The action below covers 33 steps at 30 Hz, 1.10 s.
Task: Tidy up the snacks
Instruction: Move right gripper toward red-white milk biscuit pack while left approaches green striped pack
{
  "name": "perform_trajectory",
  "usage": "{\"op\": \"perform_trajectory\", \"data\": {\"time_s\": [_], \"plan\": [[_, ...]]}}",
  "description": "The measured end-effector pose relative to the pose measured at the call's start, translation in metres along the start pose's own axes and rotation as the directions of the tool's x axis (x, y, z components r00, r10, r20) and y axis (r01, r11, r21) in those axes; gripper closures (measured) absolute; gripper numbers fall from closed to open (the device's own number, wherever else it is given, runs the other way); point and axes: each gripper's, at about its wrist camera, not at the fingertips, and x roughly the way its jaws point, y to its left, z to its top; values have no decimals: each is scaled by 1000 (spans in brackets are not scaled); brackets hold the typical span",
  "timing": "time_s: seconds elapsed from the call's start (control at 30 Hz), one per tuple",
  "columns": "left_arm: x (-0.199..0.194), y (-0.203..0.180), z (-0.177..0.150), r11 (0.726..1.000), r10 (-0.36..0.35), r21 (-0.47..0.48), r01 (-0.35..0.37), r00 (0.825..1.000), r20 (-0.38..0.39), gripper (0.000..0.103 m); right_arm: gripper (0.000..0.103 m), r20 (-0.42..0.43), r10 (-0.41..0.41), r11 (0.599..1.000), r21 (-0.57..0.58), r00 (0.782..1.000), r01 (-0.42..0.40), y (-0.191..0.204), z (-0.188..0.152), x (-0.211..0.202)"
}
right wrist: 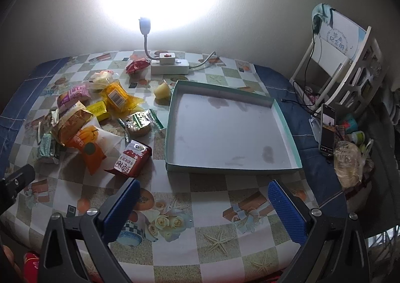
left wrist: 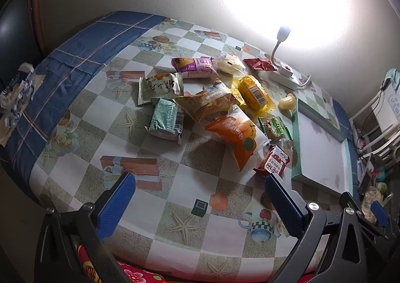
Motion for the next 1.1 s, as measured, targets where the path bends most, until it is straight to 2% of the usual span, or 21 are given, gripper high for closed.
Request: {"op": "perform_trajectory", "data": {"time_s": [0.2,0.37,0.5,0.57,0.6,0.63,0.67,0.8,0.97,1.03,1.1], "plan": [[0,11,0,1000,2,-21,-2,1000,-2,0,0,29,-33,999,-21,999,34,10,0,-12],[4,10,1,999,33,-14,-33,999,-4,0,0,33,-13,999,-45,999,14,16,2,-11],[17,22,8,995,81,-59,-83,996,-34,0,0,-4,99,994,-41,995,-100,18,20,6],[21,31,11,987,131,-85,-134,991,-37,0,0,-45,201,979,-28,979,-202,20,37,23],[24,36,14,982,156,-102,-160,987,-45,0,0,-28,247,969,-11,969,-247,21,42,27],[27,41,16,977,173,-117,-179,983,-60,0,0,-56,296,955,7,953,-296,22,49,40],[31,46,19,973,176,-134,-186,981,-81,0,0,-89,314,949,31,945,-313,24,53,52],[39,51,33,964,167,-186,-190,977,-129,0,0,-187,362,932,99,913,-349,29,57,89],[58,50,55,954,175,-222,-203,975,-140,0,0,-245,395,919,81,886,-387,45,58,112],[73,50,60,945,185,-240,-223,968,-170,0,0,-268,397,917,77,878,-391,48,58,119],[84,45,64,937,225,-226,-265,956,-186,0,0,-282,411,910,80,867,-406,50,56,124]]}}
